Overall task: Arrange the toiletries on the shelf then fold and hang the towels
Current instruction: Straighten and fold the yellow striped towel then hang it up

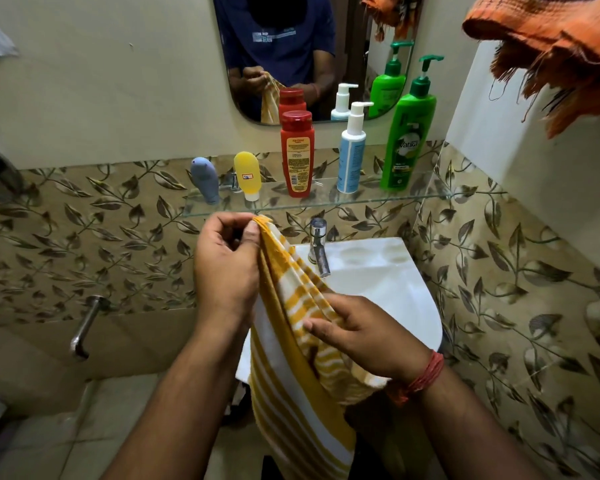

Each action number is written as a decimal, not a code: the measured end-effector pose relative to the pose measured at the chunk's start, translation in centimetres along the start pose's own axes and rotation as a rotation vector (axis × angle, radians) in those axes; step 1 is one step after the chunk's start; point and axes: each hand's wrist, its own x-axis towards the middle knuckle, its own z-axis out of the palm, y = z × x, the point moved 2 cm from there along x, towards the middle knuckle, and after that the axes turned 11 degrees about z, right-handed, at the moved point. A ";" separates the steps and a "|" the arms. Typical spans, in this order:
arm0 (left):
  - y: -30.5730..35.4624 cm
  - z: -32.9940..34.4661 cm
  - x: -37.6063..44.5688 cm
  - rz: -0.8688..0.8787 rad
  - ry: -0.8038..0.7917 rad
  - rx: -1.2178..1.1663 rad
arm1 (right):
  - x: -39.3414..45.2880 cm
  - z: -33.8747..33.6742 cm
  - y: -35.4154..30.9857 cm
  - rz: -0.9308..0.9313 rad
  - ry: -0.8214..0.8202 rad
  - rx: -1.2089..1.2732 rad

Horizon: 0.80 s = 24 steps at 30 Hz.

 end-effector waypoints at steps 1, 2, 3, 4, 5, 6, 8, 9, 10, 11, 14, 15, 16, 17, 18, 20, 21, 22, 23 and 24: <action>0.0 -0.5 0.5 -0.006 0.036 -0.003 | -0.1 0.1 0.6 0.019 -0.048 -0.037; 0.1 -0.8 0.9 -0.010 0.069 -0.011 | -0.2 0.1 1.1 0.028 -0.074 -0.085; 0.1 -1.1 1.2 -0.013 0.099 -0.022 | -0.3 0.0 1.6 0.040 -0.097 -0.112; 0.0 -1.3 1.3 -0.020 0.122 -0.035 | -0.5 -0.2 1.9 0.063 -0.115 -0.106; -0.1 -1.5 1.5 -0.030 0.143 -0.047 | -0.6 -0.6 2.1 0.096 -0.133 -0.075; -0.2 -1.6 1.5 -0.045 0.164 -0.054 | -0.7 -1.0 2.3 0.126 -0.154 -0.045; -0.4 -1.8 1.7 -0.064 0.203 -0.058 | -0.8 -1.8 2.4 0.149 -0.185 -0.041; -0.4 -2.0 1.8 -0.068 0.225 -0.064 | -0.8 -2.2 2.5 0.148 -0.187 -0.067; -0.3 -2.2 2.0 -0.069 0.249 -0.076 | -0.8 -2.5 2.5 0.139 -0.181 -0.100; -0.3 -2.5 2.2 -0.067 0.268 -0.086 | -0.8 -2.6 2.7 0.133 -0.167 -0.125; -0.1 -3.0 2.8 -0.066 0.287 -0.092 | -1.1 -2.9 3.4 0.123 -0.132 -0.132; -0.1 -3.1 2.9 -0.061 0.291 -0.097 | -1.2 -3.0 3.7 0.119 -0.113 -0.127; -0.1 -3.2 3.0 -0.059 0.297 -0.100 | -1.2 -3.0 3.9 0.109 -0.091 -0.120; -0.2 -3.2 3.2 -0.059 0.304 -0.100 | -1.2 -3.0 4.1 0.093 -0.068 -0.089; -0.1 -3.2 3.3 -0.059 0.311 -0.102 | -1.2 -3.1 4.2 0.073 -0.032 -0.044; -0.1 -3.3 3.5 -0.053 0.321 -0.108 | -1.2 -3.3 4.4 0.035 0.090 0.039; 0.0 -3.4 3.5 -0.048 0.320 -0.112 | -1.2 -3.3 4.6 0.015 0.168 0.074; 0.2 -3.4 3.5 -0.044 0.314 -0.116 | -1.2 -3.4 4.6 -0.005 0.231 0.107; 0.4 -3.3 3.4 -0.038 0.307 -0.120 | -1.2 -3.5 4.5 -0.028 0.271 0.118; 0.7 -3.3 3.3 -0.033 0.303 -0.122 | -1.2 -3.4 4.5 -0.058 0.280 0.092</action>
